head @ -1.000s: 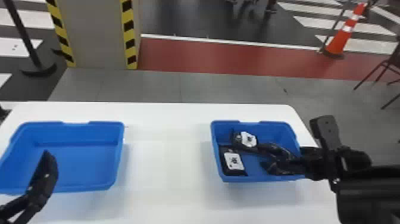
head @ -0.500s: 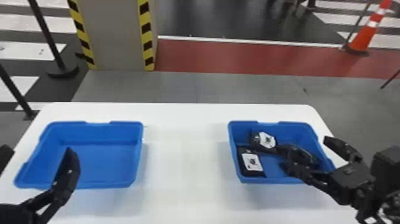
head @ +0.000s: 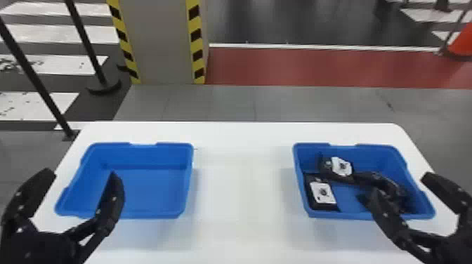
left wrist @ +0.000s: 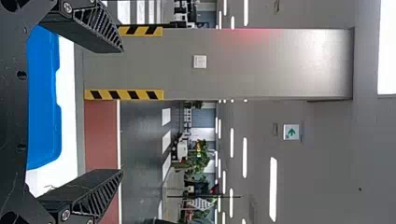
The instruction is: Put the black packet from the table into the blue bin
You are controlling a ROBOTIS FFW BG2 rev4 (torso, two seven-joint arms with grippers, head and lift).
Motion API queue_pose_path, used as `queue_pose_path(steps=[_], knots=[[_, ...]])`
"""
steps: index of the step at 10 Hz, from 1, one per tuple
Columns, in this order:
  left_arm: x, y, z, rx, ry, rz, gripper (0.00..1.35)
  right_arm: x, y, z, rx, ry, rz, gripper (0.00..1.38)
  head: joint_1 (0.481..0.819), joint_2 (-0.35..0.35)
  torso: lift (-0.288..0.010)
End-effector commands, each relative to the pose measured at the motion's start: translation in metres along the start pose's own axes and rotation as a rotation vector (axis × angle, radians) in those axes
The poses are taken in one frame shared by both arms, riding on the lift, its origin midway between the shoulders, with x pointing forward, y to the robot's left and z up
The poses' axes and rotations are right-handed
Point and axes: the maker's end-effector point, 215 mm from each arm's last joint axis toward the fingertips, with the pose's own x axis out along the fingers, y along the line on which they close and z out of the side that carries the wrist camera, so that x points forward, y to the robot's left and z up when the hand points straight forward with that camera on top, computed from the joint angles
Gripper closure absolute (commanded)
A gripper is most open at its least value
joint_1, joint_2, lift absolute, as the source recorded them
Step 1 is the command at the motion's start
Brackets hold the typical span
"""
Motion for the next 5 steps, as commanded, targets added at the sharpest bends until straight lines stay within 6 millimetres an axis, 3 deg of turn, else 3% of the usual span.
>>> queue_pose_path(steps=[1,3,5], knots=[[0.000,0.000,0.000,0.001,0.002,-0.001,0.11,-0.013,0.008,0.008,0.006,0.003,-0.006,0.10,0.695,0.013,-0.110],[0.000,0.000,-0.001,0.004,0.004,-0.001,0.11,-0.021,0.014,0.021,0.010,-0.007,-0.002,0.10,0.695,0.019,-0.110],[0.000,-0.001,-0.002,0.002,0.007,-0.004,0.11,-0.025,0.011,0.021,0.023,-0.012,-0.030,0.13,0.695,0.026,-0.110]])
